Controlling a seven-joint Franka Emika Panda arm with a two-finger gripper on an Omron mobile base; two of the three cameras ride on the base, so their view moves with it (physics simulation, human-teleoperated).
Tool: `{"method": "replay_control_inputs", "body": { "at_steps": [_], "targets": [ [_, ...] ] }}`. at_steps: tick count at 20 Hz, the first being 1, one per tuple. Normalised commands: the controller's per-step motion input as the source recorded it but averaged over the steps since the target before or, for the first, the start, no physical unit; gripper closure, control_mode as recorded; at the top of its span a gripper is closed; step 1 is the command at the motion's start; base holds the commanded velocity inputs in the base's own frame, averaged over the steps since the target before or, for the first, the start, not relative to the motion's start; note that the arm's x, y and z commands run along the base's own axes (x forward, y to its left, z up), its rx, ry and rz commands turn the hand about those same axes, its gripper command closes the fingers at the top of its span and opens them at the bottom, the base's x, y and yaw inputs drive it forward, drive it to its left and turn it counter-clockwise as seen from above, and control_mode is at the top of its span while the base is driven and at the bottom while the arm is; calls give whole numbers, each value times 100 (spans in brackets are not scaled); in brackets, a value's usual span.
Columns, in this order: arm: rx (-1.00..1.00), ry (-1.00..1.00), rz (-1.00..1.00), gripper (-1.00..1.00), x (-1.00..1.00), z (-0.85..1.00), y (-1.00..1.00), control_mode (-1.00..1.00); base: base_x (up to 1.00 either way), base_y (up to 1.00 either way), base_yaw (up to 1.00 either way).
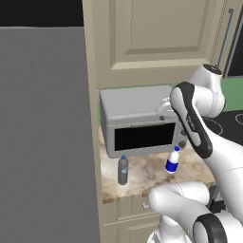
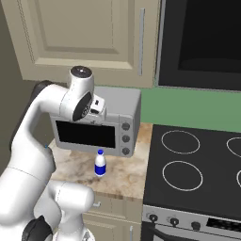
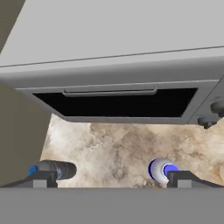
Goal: Take the bottled waters from the counter and place them in the freezer to freeze. Close the freezer door after placing the bottles.
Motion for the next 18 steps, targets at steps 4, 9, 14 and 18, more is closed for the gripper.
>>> {"method": "replay_control_inputs", "body": {
  "at_steps": [4, 9, 14, 18],
  "targets": [
    [3, -6, 0, -100, -9, -1, -17, -100, 0, 0, 0],
    [3, -7, 0, -100, -10, 0, -19, -100, 0, 0, 0],
    [4, -11, 3, -100, -18, 0, -22, -100, 0, 0, 0],
    [4, -15, 7, -100, -22, -3, -24, -100, 0, 0, 0]
  ]
}}
